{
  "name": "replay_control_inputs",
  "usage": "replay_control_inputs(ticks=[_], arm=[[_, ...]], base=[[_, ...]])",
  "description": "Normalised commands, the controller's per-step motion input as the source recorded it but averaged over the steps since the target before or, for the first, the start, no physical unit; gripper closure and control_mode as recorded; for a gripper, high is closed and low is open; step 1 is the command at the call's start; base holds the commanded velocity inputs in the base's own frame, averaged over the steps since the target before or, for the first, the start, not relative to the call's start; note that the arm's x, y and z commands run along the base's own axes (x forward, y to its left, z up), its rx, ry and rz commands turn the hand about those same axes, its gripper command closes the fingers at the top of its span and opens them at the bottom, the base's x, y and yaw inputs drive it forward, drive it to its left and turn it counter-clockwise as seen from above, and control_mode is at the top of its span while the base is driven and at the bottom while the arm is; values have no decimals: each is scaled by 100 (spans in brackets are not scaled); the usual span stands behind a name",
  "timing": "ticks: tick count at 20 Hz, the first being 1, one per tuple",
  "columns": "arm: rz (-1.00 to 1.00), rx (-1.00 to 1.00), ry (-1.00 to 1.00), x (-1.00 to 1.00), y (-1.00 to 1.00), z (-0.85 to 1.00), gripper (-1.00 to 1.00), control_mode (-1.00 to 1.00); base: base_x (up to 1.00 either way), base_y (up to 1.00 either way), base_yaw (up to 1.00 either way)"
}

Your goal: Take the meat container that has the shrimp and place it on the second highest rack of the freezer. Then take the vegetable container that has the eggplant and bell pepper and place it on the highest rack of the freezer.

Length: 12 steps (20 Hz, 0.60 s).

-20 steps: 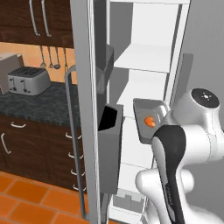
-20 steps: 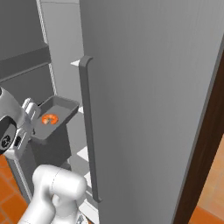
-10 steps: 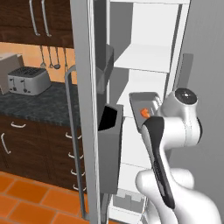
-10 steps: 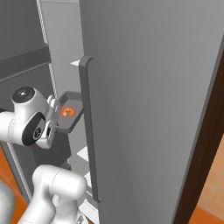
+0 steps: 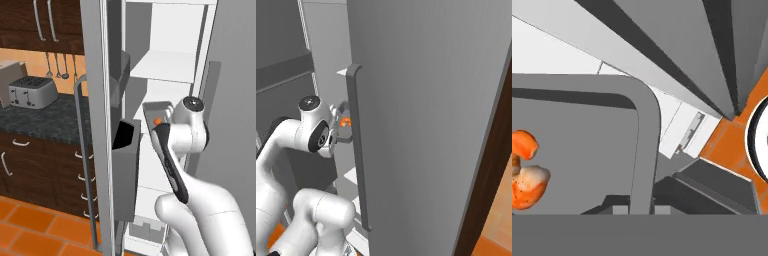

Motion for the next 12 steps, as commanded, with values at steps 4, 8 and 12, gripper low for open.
replay_control_inputs(ticks=[4,8,12], arm=[[-6,0,5,92,-28,-25,100,-100],[-12,0,7,89,-18,-24,100,-100],[-14,0,3,83,-22,-12,100,-100]], base=[[0,0,0],[0,0,0],[0,0,0]])
